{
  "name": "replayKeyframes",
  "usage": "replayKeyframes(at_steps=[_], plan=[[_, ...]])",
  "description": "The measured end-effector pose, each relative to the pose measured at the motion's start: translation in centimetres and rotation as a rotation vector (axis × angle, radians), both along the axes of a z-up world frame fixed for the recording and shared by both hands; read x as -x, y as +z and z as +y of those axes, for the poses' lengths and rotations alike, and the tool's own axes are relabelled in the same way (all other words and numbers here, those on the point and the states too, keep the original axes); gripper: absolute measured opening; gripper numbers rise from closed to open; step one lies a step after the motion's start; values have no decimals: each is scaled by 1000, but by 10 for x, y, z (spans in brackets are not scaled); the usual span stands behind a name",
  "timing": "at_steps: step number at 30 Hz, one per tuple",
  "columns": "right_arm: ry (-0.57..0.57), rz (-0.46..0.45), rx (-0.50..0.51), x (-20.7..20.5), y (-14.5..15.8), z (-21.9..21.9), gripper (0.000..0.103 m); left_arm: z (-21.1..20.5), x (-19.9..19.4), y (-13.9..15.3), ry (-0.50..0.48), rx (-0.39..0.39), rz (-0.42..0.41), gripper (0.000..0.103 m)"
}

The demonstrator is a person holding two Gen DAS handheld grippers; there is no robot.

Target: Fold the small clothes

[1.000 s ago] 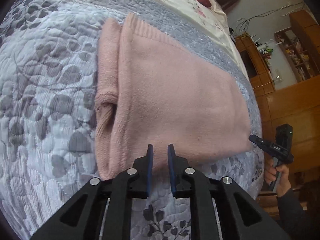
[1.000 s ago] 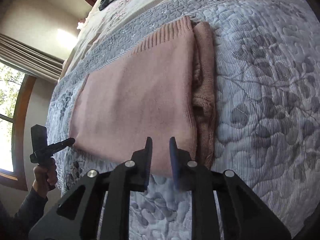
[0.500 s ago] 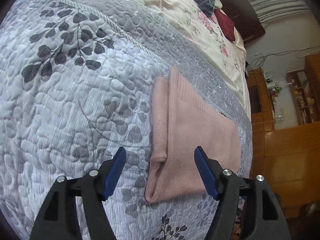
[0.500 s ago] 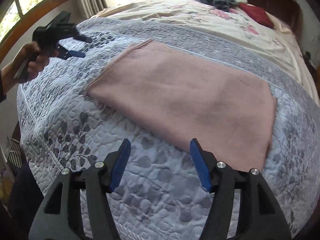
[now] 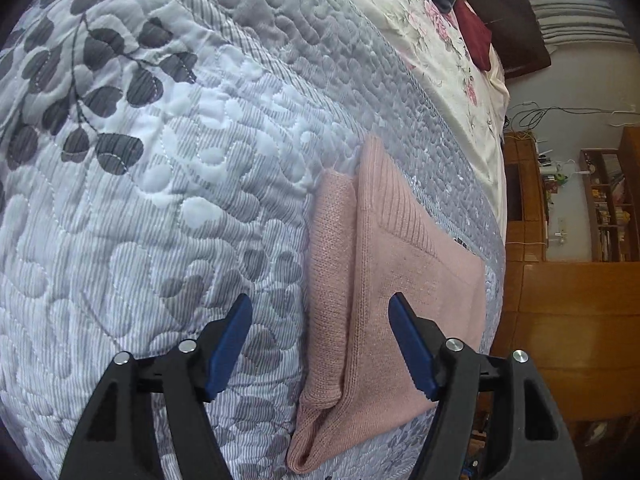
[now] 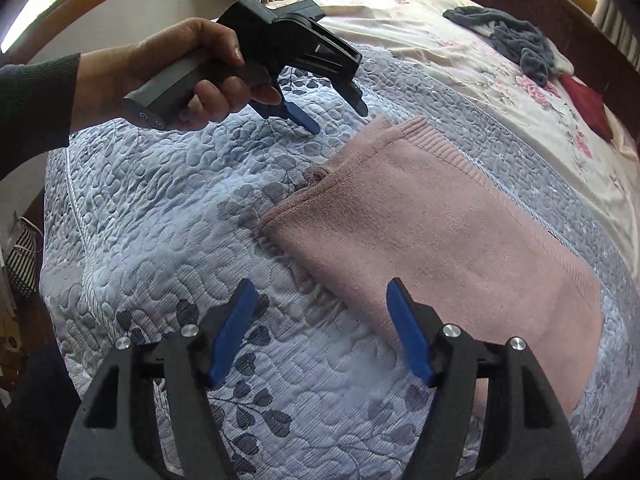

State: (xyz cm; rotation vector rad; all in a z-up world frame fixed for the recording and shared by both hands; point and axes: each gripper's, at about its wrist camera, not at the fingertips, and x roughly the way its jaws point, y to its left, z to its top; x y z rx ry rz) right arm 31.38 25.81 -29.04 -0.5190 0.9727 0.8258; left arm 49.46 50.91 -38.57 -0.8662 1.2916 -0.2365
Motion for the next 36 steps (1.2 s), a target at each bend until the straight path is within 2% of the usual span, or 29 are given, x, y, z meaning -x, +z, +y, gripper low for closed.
replayKeyframes(at_steps=[13,16,23,30,31,32,33,34,36], plan=[[7,4,-2,-25,-36,34,69,-24,-44,-17,-88,-1,-35,71],[13,-21,18,-26,-44,41,69,-28,-52,-19,-97,11,-42,71],[81,-160,146,-1,-79,59,70,-44,-68,-21,-129,21,-48,71],[77,-325,182,6,-88,79,71,-50,-76,-24,-151,28,-43,70],[72,-339,186,5,-87,83,71,-50,-77,-24,-150,19,-40,66],[64,-343,186,3,-87,86,68,-50,-77,-25,-147,9,-32,57],[54,-336,182,0,-86,89,61,-49,-78,-27,-145,4,-20,51],[42,-336,182,-2,-86,92,58,-47,-78,-28,-145,6,-9,40],[31,-343,182,-1,-85,94,46,-44,-78,-30,-143,10,4,37]])
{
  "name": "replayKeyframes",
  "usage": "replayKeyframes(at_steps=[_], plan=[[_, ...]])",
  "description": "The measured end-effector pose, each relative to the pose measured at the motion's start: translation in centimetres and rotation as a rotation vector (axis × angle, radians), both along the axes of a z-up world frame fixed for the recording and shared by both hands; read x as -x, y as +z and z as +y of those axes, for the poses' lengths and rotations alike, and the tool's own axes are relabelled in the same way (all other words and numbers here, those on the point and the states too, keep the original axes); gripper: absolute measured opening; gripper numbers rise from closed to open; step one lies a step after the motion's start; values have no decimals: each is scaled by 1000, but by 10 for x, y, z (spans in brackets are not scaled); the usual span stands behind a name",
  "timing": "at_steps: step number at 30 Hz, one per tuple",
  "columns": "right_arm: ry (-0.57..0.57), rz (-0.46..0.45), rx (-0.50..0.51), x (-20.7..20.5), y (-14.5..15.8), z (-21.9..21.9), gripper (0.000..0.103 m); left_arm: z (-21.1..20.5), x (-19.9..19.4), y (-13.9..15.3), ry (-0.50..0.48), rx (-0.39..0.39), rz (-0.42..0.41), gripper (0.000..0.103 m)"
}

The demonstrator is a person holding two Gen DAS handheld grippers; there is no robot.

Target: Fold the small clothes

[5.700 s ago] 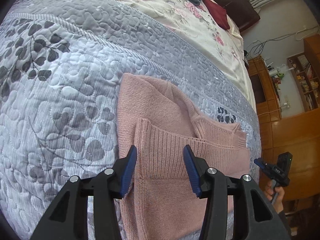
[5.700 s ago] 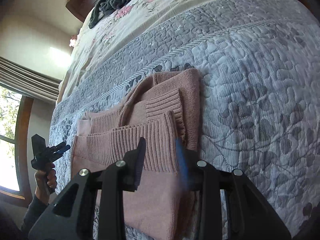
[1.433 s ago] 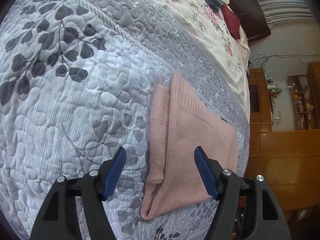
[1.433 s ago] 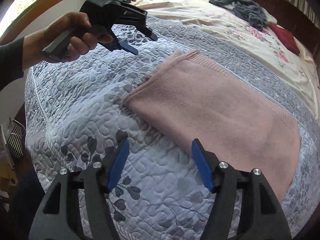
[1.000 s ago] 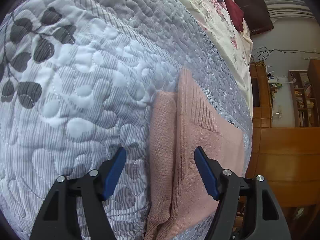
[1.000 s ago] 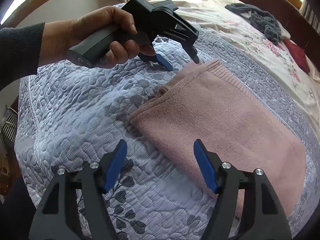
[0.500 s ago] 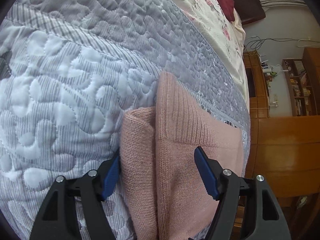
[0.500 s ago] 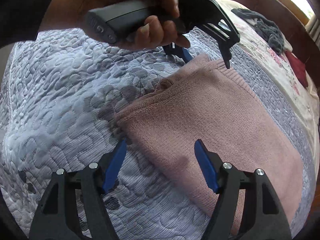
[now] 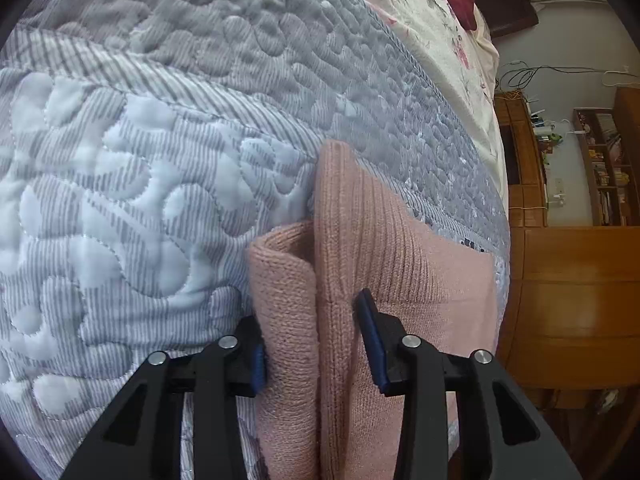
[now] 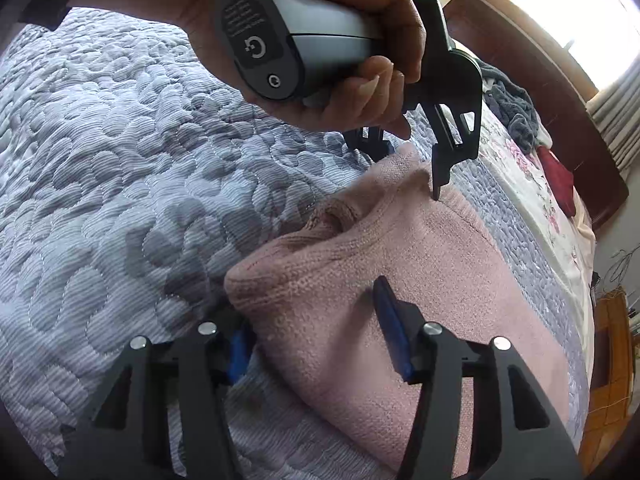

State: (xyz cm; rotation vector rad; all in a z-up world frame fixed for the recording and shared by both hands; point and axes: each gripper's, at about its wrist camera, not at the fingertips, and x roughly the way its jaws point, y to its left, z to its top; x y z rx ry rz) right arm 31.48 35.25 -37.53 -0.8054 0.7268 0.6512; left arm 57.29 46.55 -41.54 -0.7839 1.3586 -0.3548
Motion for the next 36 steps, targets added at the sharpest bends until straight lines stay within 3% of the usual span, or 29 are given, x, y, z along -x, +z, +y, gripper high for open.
replayKeyframes(at_steps=[1,3,6,13,21,36], plan=[[-3,4,-1,0,0,1,43,1,0,1,-1,-5,2,34],[-14,15,-9,0,0,3,22,0,1,3,0,-15,-1,28],[-38,36,-49,-6,5,-2,11,-1,2,12,4,-37,-7,23],[-90,51,-150,-6,41,-19,10,-12,2,50,-1,-87,-26,21],[-185,66,-296,-13,97,-54,10,-43,-1,118,-51,-152,-76,20],[-274,24,-434,-18,161,-119,10,-115,-6,206,-127,-234,-147,20]])
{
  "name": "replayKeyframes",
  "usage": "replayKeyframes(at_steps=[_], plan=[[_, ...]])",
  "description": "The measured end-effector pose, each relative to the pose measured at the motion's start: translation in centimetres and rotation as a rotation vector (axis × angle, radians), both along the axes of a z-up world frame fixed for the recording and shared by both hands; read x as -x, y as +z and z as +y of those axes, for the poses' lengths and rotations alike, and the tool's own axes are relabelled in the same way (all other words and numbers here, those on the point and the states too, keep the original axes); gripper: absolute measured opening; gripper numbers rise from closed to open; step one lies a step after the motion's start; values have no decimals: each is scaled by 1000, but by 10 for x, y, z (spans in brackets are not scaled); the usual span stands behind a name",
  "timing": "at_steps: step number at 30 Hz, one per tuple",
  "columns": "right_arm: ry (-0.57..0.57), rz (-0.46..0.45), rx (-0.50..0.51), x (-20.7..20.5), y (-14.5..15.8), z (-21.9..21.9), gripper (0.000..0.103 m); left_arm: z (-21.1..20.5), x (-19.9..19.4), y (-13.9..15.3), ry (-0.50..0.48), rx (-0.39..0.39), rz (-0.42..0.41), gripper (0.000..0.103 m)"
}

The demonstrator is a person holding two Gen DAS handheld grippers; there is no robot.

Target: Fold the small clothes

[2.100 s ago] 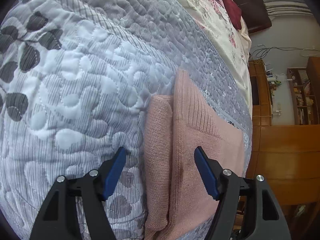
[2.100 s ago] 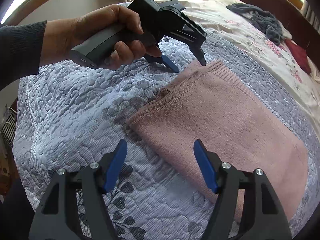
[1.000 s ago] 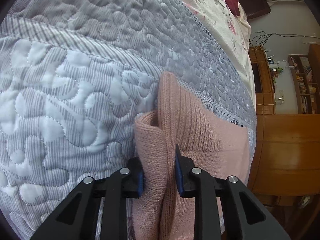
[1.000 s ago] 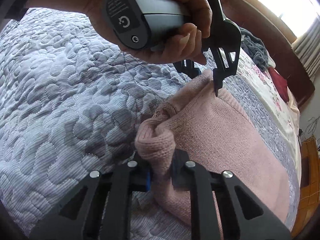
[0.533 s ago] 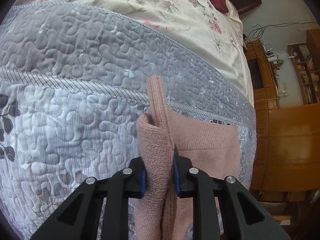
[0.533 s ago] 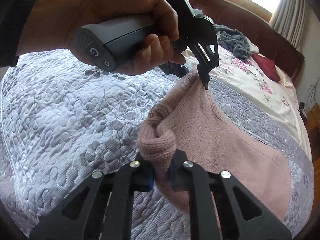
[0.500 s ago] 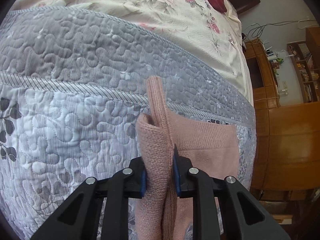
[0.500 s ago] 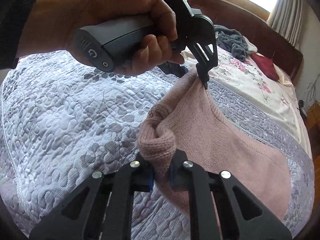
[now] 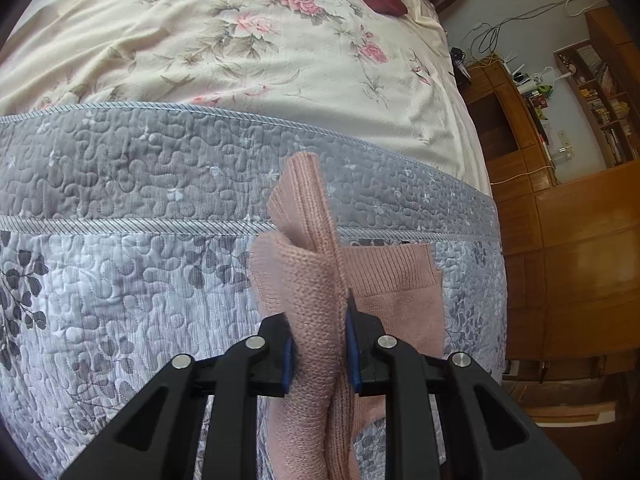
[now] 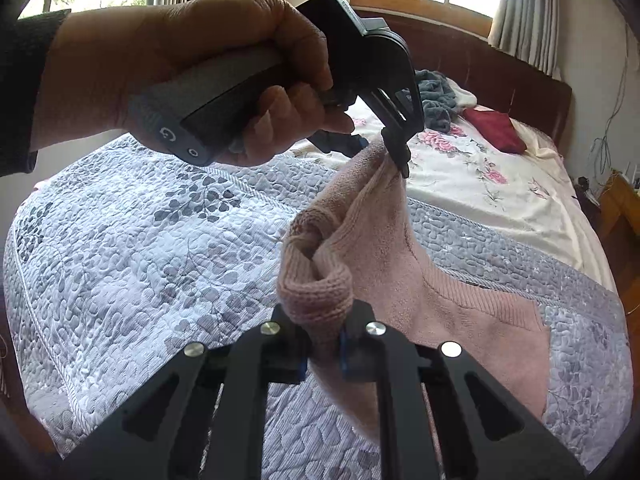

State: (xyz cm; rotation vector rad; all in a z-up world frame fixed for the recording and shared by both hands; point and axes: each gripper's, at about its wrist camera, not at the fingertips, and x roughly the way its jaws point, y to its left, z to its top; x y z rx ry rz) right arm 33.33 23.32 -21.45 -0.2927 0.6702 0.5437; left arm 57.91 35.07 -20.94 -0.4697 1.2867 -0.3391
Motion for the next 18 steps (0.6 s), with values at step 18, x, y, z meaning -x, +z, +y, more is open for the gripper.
replayKeyframes(at_steps=[18], plan=[[-108,-13,-105,-1,26,-79,9,-95,-7,40,-59,-46,-45,20]])
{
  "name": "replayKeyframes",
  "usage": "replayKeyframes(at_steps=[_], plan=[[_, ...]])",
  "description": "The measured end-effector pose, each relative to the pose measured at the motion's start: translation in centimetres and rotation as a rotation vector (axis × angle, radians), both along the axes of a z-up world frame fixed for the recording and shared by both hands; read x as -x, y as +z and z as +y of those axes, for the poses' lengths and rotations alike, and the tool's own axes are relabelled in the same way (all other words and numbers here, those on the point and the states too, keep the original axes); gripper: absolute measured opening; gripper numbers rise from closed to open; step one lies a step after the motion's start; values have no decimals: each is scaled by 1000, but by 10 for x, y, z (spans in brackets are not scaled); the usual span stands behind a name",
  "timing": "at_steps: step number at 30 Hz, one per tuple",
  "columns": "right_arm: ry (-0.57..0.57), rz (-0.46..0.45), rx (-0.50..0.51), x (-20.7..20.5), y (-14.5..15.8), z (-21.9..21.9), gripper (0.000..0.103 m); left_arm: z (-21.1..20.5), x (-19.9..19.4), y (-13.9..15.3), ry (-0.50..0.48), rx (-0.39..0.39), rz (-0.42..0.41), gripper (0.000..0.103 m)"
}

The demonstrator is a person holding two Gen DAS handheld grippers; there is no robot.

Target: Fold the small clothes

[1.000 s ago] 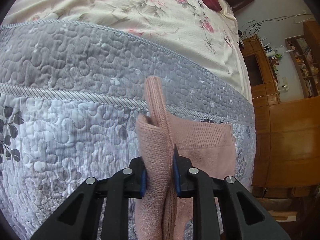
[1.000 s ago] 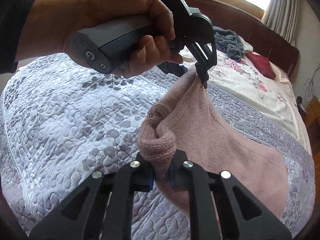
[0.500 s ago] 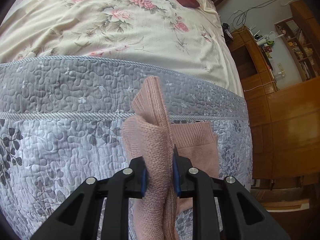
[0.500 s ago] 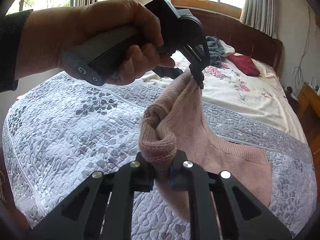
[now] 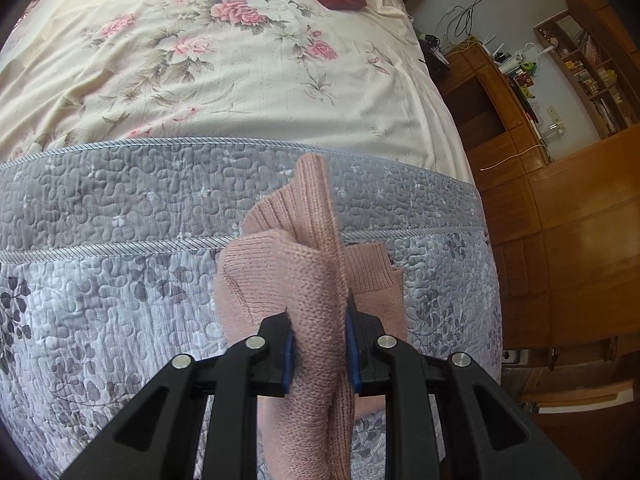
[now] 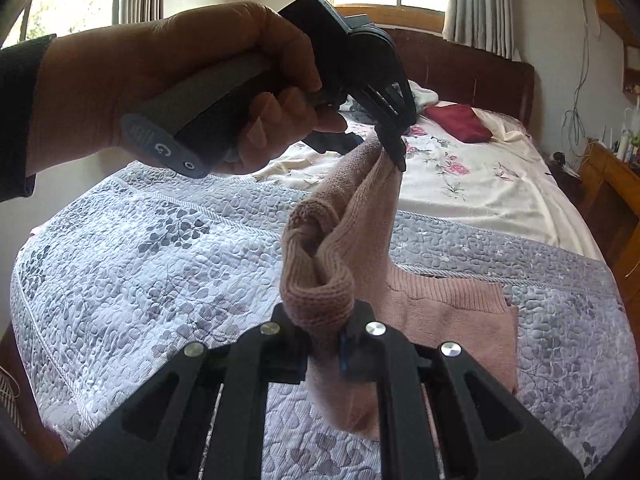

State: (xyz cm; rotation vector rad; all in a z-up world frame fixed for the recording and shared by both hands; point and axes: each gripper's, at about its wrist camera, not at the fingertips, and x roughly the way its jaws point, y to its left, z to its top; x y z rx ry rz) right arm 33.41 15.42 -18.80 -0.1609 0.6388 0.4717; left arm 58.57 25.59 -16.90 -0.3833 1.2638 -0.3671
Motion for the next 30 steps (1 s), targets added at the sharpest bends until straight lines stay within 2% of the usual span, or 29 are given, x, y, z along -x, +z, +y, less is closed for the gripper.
replayKeyframes(at_steps=[11,21,30], plan=[[-68,22,-50,-5,-7,-52,9,-62,-8,-10,-27,-19,9,20],[-136,44,-77,-11,-24,-98,9,-112,-16,-36,-58,-27,30,20],[-178,77,-100,-16,-46,-129,9,-148,-21,-62,-76,-66,51,20]])
